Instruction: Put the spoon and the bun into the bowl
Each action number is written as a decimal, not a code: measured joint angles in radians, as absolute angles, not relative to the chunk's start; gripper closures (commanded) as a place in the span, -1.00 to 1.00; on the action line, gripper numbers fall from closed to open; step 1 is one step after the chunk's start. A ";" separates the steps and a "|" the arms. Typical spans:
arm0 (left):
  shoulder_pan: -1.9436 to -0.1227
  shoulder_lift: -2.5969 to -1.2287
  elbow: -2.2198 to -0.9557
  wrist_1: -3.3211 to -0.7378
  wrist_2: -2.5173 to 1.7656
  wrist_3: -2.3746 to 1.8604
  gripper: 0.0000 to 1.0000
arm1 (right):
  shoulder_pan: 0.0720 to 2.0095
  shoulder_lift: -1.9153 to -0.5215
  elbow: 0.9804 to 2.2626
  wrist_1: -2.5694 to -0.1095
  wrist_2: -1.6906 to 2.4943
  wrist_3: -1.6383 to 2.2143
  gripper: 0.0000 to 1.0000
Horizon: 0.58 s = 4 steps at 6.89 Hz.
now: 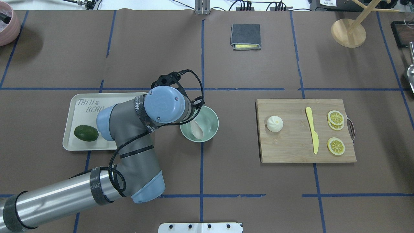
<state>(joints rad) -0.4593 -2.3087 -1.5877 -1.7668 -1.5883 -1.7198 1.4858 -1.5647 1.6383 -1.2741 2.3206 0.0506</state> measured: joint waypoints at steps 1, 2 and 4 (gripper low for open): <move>-0.459 -2.306 -1.592 -1.767 -1.588 -1.683 -1.00 | 1.485 -1.565 1.638 -1.274 2.319 0.051 -1.00; -0.459 -2.297 -1.608 -1.766 -1.590 -1.620 -1.00 | 1.485 -1.564 1.640 -1.274 2.318 0.051 -1.00; -0.473 -2.226 -1.719 -1.752 -1.599 -1.378 -1.00 | 1.482 -1.555 1.645 -1.282 2.320 0.052 -1.00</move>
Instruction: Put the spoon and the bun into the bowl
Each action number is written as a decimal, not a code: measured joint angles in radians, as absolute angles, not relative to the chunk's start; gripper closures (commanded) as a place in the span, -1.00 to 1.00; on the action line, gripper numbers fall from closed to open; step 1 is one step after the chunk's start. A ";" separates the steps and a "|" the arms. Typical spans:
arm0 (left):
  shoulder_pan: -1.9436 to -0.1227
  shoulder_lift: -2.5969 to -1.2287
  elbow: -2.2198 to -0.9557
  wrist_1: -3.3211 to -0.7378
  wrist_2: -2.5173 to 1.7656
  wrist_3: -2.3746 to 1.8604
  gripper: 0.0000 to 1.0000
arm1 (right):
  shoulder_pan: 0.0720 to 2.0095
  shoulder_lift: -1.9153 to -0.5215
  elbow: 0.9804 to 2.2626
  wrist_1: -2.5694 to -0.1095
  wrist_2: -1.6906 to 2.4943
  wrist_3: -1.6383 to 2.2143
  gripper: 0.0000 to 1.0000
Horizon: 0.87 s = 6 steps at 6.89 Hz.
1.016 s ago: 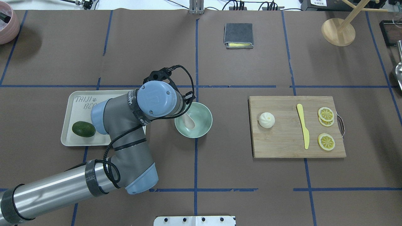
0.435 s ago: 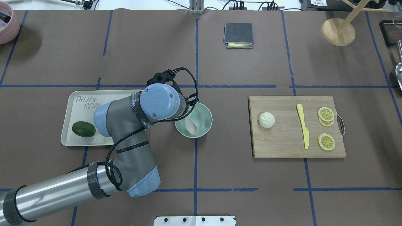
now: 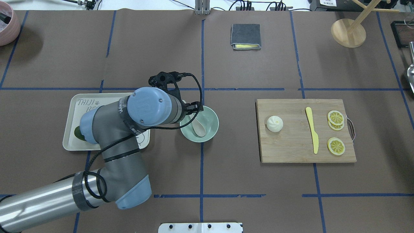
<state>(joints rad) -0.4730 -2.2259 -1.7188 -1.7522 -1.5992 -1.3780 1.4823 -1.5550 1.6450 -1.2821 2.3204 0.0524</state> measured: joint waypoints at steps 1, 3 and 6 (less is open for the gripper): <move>-0.505 -2.191 -1.782 -1.725 -1.620 -1.244 -1.00 | 1.472 -1.550 1.654 -1.290 2.329 0.061 -1.00; -0.648 -2.090 -1.901 -1.660 -1.712 -0.956 -1.00 | 1.420 -1.501 1.729 -1.402 2.338 0.111 -1.00; -1.048 -1.911 -1.875 -1.647 -2.058 -0.495 -1.00 | 1.296 -1.373 1.951 -1.697 2.333 0.238 -1.00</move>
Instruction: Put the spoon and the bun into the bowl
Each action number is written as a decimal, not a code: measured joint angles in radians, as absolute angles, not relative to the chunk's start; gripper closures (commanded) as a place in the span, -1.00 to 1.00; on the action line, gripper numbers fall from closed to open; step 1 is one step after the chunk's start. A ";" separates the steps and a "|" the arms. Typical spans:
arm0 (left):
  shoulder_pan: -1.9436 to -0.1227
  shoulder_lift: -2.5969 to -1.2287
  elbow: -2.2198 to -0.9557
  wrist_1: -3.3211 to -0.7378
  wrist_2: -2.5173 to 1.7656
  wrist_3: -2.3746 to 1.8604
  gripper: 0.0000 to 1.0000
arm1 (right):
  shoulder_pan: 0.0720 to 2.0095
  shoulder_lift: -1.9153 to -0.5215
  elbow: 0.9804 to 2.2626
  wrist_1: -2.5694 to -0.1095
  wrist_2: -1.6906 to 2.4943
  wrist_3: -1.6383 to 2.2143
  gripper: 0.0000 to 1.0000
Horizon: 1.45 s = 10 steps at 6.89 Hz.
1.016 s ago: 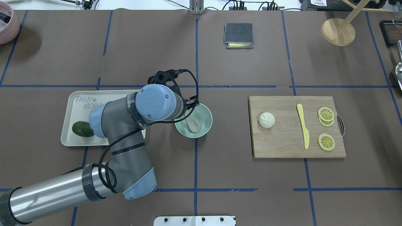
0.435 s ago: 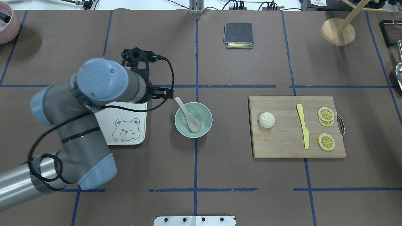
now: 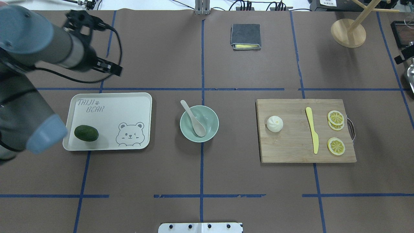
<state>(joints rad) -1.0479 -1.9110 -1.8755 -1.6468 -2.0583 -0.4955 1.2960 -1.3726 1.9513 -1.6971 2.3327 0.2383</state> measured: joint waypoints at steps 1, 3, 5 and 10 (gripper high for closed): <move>-1.157 -1.837 -1.840 -1.645 -2.169 -0.385 -1.00 | 1.232 -1.336 1.995 -1.725 2.332 0.320 -1.00; -1.329 -1.726 -1.761 -1.645 -2.236 -0.216 -1.00 | 1.114 -1.271 2.047 -1.731 2.325 0.452 -1.00; -1.476 -1.617 -1.677 -1.648 -2.310 -0.020 -1.00 | 0.965 -1.255 2.098 -1.731 2.223 0.620 -1.00; -1.518 -1.531 -1.660 -1.661 -2.390 0.021 -1.00 | 0.669 -1.286 1.951 -1.497 1.904 0.794 -0.96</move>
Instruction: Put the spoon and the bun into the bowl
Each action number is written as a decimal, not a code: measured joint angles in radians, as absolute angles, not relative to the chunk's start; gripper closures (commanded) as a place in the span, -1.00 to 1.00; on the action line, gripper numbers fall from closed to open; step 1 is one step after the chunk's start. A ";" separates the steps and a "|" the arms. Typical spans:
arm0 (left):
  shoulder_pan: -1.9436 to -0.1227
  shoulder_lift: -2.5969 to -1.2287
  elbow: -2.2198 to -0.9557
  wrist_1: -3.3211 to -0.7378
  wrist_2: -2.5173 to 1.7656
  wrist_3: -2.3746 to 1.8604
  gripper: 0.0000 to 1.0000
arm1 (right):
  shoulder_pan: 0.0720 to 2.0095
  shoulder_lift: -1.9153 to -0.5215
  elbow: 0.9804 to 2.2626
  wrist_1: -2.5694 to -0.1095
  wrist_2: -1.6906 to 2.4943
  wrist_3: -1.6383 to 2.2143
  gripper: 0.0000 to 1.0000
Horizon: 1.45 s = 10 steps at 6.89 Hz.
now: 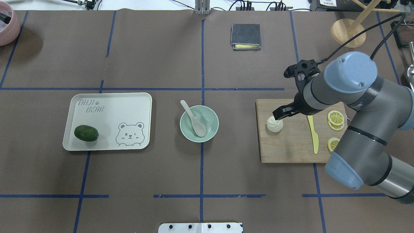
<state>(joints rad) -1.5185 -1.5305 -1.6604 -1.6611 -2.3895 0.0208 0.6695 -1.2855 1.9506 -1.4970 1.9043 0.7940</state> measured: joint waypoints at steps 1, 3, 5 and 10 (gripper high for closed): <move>-1.519 -1.531 -1.662 -1.661 -2.390 0.021 -1.00 | 0.645 -1.284 1.916 -1.445 1.881 0.809 -0.91; -1.519 -1.531 -1.661 -1.661 -2.391 0.022 -1.00 | 0.624 -1.271 1.870 -1.414 1.864 0.817 -0.89; -1.519 -1.531 -1.657 -1.661 -2.391 0.024 -1.00 | 0.615 -1.259 1.846 -1.410 1.862 0.818 -0.77; -1.519 -1.531 -1.652 -1.663 -2.391 0.025 -1.00 | 0.600 -1.239 1.796 -1.404 1.857 0.818 1.00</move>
<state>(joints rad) -1.5186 -1.5309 -1.6523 -1.6627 -2.3915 0.0247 0.5996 -1.2394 1.7960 -1.4043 1.8572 0.8183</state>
